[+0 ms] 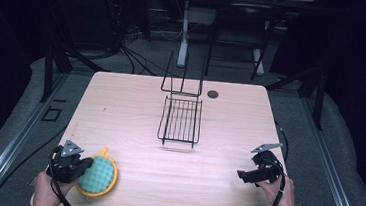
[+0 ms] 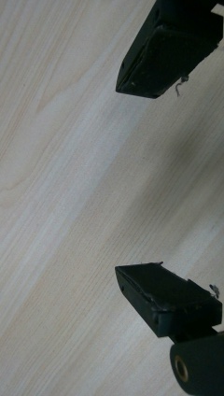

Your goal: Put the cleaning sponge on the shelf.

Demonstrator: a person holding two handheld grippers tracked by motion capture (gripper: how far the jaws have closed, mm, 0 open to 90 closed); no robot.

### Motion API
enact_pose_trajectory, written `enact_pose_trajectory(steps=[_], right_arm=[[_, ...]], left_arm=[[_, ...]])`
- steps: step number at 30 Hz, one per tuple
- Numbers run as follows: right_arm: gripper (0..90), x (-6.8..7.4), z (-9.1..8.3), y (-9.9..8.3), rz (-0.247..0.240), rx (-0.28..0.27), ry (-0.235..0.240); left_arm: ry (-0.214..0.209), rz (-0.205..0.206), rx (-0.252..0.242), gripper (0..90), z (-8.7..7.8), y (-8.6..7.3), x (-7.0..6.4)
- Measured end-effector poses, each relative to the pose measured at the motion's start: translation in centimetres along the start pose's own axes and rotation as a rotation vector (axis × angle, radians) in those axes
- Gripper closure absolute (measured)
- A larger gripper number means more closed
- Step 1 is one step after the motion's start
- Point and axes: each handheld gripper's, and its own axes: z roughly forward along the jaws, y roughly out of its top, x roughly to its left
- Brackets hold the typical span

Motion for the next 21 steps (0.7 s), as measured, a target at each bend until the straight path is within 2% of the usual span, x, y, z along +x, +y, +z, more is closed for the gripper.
enact_pose_trajectory(steps=[12, 21], right_arm=[[9.8, 0.0, 0.1, 0.0, -0.004, 0.009, -0.001], [9.8, 0.0, 0.0, 0.1, -0.001, 0.004, 0.003]], left_arm=[[-0.007, -0.004, -0.033, 87.5, -0.8, 0.6, -0.4], [-0.009, 0.009, -0.065, 87.5, -1.4, 1.4, -0.8]])
